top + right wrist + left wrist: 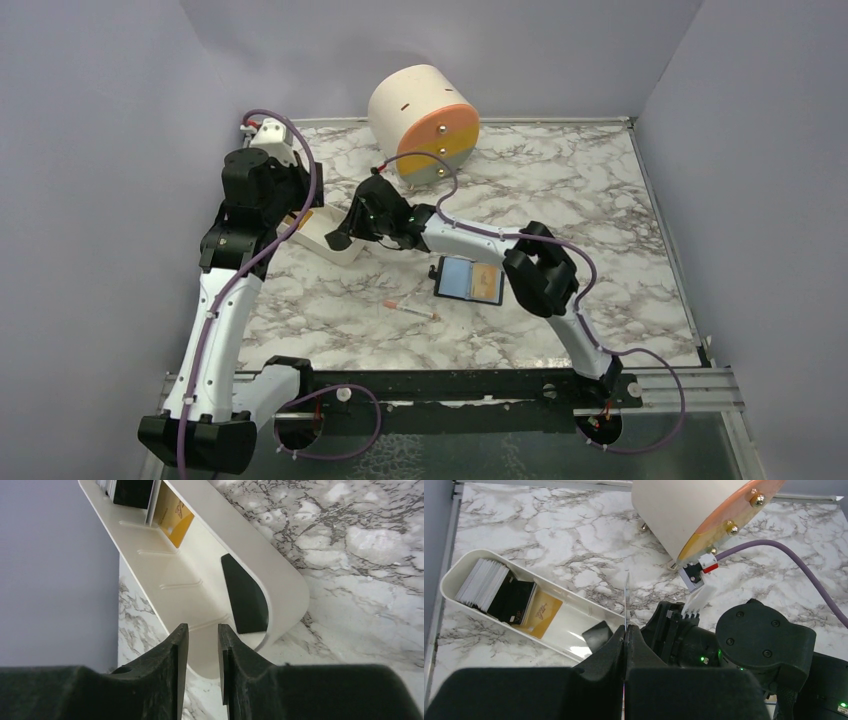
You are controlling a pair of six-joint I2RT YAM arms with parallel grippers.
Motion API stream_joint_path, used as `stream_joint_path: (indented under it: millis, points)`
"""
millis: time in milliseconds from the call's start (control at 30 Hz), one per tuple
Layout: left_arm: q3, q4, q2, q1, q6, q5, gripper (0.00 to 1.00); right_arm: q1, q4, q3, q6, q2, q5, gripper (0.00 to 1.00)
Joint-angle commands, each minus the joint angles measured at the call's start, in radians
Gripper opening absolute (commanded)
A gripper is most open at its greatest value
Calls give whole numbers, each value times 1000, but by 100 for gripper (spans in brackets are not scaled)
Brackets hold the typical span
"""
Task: Put the credit cards into the card holder
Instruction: Place the credit card in the storage box, then insert the credit card into the card holder.
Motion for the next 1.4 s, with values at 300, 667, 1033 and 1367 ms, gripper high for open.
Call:
stream_joint_path:
  millis: [300, 667, 1033, 1367]
  points:
    - [-152, 109, 44, -9, -86, 396, 0, -7, -61, -327, -362, -406, 86, 30]
    - [-307, 405, 123, -117, -298, 542, 0, -50, -193, -683, -382, -730, 146, 30]
    - [-435, 756, 142, -206, -596, 698, 0, -114, 215, -1038, -183, -1115, -178, 44]
    - [-471, 843, 92, -219, -745, 758, 0, -115, 338, -1123, -21, -1188, -141, 53]
